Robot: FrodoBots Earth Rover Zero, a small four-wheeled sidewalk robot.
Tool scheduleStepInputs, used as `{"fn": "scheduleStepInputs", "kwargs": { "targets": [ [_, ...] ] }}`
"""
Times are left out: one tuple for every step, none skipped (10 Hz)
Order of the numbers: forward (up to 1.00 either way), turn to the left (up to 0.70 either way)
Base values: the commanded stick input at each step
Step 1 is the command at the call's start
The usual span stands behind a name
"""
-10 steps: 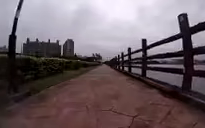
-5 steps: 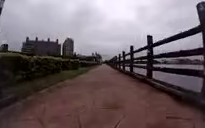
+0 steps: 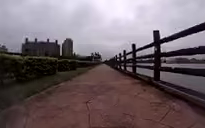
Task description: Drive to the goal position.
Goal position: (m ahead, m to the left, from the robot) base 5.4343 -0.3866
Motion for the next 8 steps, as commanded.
{"fn": "scheduleStepInputs", "kwargs": {
  "targets": [
    [1.00,0.00],
    [1.00,0.00],
    [1.00,0.00],
    [1.00,0.00],
    [1.00,0.00],
    [1.00,0.00],
    [1.00,0.00],
    [1.00,0.00]
  ]
}}
